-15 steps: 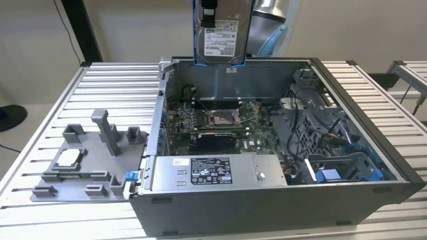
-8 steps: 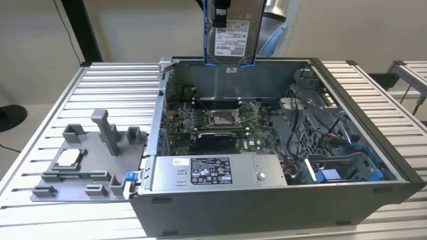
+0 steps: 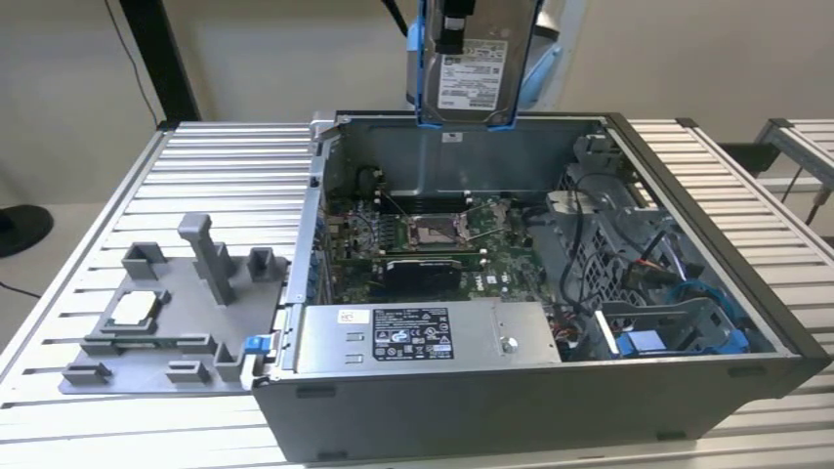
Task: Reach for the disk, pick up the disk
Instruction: 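Pick up the disk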
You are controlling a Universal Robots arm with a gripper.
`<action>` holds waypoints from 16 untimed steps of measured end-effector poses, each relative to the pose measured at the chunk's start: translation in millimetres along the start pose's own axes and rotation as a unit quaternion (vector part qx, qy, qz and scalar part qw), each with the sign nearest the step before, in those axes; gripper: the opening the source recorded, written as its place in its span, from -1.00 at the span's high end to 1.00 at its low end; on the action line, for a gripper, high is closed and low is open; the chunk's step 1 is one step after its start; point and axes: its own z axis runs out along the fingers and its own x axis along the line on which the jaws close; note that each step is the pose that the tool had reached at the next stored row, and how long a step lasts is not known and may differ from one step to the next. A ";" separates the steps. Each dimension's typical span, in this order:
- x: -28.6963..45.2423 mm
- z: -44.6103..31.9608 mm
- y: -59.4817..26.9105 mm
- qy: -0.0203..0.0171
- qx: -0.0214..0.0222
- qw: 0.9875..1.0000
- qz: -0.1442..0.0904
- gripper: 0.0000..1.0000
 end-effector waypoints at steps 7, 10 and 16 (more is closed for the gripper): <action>-1.8 0.0 -16.8 0.000 0.000 1.000 0.000 1.00; -2.7 0.1 -25.6 0.000 0.000 1.000 0.000 1.00; -5.0 0.1 -47.1 0.000 0.000 1.000 0.000 1.00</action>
